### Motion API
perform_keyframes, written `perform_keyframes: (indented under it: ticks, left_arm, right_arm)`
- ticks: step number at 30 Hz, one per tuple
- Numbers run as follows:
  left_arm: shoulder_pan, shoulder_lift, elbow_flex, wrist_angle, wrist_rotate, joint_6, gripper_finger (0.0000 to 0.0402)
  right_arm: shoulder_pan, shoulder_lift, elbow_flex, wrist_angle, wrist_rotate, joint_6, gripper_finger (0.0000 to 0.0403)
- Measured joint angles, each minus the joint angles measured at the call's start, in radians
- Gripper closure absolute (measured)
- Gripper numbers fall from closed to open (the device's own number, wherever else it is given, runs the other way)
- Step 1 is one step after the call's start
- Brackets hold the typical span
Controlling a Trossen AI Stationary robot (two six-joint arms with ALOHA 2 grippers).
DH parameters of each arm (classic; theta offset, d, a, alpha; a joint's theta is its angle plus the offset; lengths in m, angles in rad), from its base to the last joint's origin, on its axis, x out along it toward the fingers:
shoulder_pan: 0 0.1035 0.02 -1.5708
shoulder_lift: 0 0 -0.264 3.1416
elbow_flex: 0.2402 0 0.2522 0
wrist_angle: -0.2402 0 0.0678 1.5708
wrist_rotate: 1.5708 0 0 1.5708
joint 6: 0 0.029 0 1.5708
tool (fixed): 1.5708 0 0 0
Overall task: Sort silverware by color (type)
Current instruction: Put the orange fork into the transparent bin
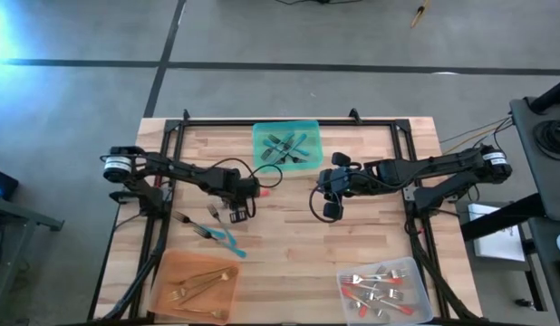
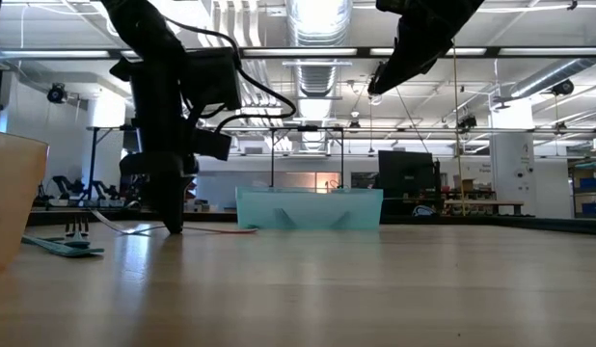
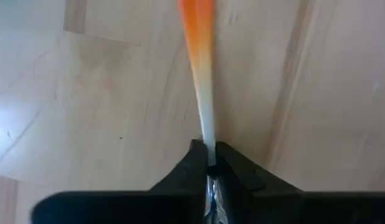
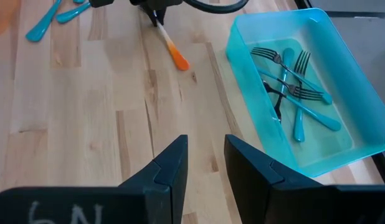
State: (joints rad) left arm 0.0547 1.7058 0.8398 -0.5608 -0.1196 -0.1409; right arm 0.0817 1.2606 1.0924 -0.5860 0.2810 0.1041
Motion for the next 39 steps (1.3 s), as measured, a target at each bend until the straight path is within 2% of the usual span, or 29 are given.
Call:
perform_keyframes:
  ticks: [2, 11, 15, 21, 24, 28, 33, 35, 39]
  left_arm:
    - [0.000, -0.001, -0.001, 0.001, 0.007, -0.010, 0.0394]
    - [-0.002, -0.004, -0.001, 0.012, -0.009, -0.104, 0.0398]
    - [-0.004, -0.028, 0.037, -0.031, -0.002, -0.113, 0.0400]
    - [-0.039, -0.118, 0.125, 0.033, 0.125, -0.098, 0.0401]
    - [-0.071, -0.155, 0.133, 0.130, 0.139, -0.095, 0.0400]
    - [-0.130, -0.206, 0.131, 0.363, 0.148, -0.106, 0.0400]
    - [-0.206, -0.209, 0.103, 0.707, 0.137, -0.073, 0.0400]
    - [-0.218, -0.209, 0.092, 0.809, 0.125, -0.064, 0.0401]
    - [-0.215, -0.206, 0.077, 0.832, 0.014, -0.055, 0.0401]
  right_arm:
    - [0.000, 0.000, 0.000, 0.000, 0.000, 0.000, 0.0307]
    - [0.000, 0.000, 0.000, 0.000, 0.000, 0.000, 0.0307]
    - [0.000, 0.000, 0.000, 0.000, 0.000, 0.000, 0.0307]
    - [0.000, 0.000, 0.000, 0.000, 0.000, 0.000, 0.0307]
    - [0.000, 0.000, 0.000, 0.000, 0.000, 0.000, 0.0307]
    - [0.000, 0.000, 0.000, 0.000, 0.000, -0.024, 0.0307]
    - [0.000, 0.000, 0.000, 0.001, 0.000, -0.314, 0.0307]
    - [0.001, 0.000, 0.000, 0.009, 0.000, -0.373, 0.0307]
    - [0.001, 0.000, 0.000, 0.078, 0.000, -0.214, 0.0307]
